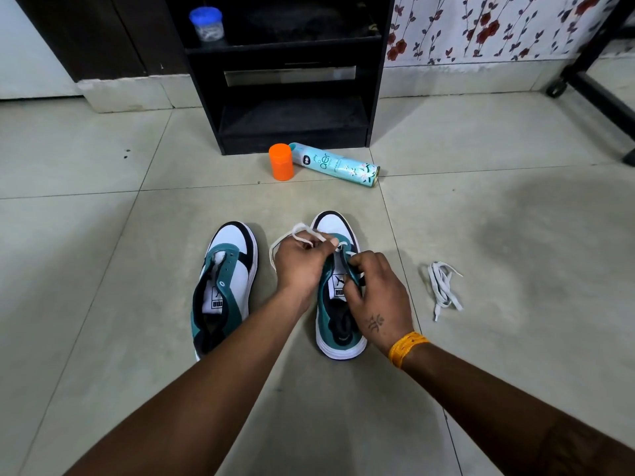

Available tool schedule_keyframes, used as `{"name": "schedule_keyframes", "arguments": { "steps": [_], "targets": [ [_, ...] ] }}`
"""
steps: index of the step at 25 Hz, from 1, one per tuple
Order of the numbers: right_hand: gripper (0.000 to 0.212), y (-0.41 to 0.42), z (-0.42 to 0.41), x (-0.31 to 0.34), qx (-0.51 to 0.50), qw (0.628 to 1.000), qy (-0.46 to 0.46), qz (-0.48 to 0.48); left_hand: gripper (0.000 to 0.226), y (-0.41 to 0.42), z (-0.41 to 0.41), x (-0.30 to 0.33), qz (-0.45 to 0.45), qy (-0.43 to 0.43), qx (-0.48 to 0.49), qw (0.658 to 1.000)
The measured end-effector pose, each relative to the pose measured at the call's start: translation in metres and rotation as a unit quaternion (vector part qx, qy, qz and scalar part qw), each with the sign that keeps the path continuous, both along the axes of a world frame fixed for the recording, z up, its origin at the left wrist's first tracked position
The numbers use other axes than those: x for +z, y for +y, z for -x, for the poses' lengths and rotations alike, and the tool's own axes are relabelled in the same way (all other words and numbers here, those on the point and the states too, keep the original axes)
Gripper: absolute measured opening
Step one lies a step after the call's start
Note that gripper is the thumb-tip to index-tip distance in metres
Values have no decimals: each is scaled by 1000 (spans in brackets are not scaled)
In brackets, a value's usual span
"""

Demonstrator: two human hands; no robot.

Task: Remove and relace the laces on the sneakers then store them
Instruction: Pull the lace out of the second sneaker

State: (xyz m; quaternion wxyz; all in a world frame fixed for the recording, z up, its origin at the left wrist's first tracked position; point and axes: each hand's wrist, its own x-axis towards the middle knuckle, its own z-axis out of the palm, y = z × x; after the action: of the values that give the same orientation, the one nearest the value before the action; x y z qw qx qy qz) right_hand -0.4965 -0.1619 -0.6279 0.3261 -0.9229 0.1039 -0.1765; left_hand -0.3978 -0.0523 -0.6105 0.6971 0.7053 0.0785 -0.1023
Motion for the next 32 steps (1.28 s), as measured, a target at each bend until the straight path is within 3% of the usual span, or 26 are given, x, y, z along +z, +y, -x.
{"name": "schedule_keyframes", "arguments": {
  "steps": [2,6,13,15,18,23,26,28,31,32],
  "targets": [
    [25,0,0,0,-3,1000,4,3,7,-2,-6,-1,4,24,49,998],
    [24,0,0,0,1,1000,3,0,11,0,-11,-4,129,112,195,966],
    [24,-1,-1,-1,-1,1000,7,-1,20,0,5,4,7,5,22,1000],
    [24,0,0,-1,-2,1000,7,0,16,-1,0,7,31,38,91,995],
    [25,-1,0,-1,-6,1000,6,-3,16,-1,-4,13,148,116,197,962],
    [24,0,0,0,-7,1000,5,-2,34,-4,3,6,33,67,80,994],
    [23,0,1,1,-8,1000,7,-2,19,-1,0,18,85,67,138,985],
    [23,-2,1,1,-5,1000,6,-3,24,7,-3,27,80,72,209,972],
    [23,-2,2,1,-4,1000,3,-13,14,27,-6,30,-59,58,259,962],
    [22,-2,3,2,-7,1000,3,-21,21,33,-5,31,-105,56,258,959]
  ]
}}
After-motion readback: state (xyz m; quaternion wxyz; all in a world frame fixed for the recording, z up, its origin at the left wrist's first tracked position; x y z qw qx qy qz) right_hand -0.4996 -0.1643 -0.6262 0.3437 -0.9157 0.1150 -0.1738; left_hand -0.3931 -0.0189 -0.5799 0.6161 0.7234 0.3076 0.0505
